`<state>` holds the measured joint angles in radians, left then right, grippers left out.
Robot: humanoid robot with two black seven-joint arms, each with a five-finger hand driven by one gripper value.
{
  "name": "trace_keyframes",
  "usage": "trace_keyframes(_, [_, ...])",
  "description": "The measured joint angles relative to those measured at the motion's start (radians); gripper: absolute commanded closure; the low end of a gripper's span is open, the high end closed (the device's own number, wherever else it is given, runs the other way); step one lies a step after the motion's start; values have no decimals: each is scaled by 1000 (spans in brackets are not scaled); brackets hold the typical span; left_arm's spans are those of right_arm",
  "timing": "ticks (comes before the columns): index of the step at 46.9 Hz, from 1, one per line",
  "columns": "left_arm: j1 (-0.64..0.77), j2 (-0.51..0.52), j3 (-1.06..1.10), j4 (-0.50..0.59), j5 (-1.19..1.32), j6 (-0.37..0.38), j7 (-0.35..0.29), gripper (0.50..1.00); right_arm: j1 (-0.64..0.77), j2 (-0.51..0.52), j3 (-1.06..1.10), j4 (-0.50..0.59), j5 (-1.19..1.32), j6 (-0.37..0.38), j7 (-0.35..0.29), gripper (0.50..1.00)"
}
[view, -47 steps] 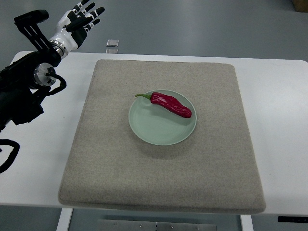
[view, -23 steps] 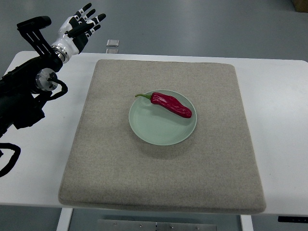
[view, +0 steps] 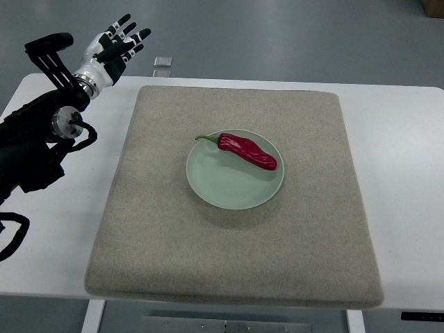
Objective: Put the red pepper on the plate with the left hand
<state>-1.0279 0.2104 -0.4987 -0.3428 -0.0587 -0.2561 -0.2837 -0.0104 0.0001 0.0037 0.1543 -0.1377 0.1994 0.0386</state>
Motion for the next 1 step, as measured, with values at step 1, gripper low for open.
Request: trace_keyframes(1, [0, -1, 0, 0, 0, 0, 0, 512, 0, 0, 0, 0, 1, 0, 0, 572])
